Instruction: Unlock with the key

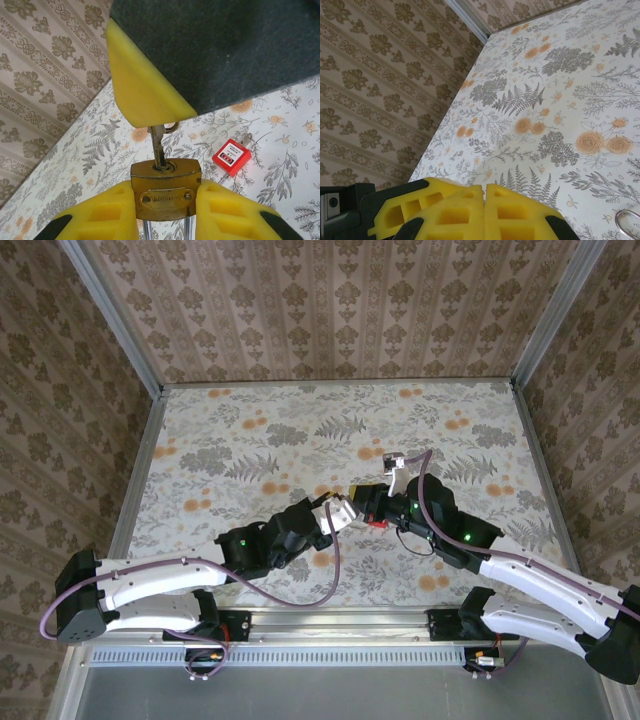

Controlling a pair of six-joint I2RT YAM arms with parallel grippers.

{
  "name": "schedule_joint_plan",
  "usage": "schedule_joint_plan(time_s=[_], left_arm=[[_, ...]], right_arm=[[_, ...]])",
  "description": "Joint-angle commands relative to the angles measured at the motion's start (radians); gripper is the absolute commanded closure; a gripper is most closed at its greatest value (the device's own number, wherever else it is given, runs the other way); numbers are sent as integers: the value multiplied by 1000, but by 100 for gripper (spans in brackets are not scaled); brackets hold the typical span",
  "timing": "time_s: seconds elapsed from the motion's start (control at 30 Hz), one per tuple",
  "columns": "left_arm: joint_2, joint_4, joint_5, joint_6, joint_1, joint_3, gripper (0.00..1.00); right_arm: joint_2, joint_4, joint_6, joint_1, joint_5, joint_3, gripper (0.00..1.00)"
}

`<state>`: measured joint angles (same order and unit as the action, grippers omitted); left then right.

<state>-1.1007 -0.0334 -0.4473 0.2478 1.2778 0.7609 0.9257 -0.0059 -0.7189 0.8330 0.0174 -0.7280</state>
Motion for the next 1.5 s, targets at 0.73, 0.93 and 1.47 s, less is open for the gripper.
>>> schedule_joint_plan(time_s=[0.73, 0.93, 1.47], left_arm=[[36, -117, 81, -97, -19, 86, 79], [59, -132, 121, -114, -46, 82, 80], [-9, 96, 103, -59, -71, 95, 80]], right_arm=[[137, 92, -5, 91, 22, 65, 100], [153, 121, -5, 98, -29, 79, 100], [-24, -132, 4, -78, -117, -51, 62]])
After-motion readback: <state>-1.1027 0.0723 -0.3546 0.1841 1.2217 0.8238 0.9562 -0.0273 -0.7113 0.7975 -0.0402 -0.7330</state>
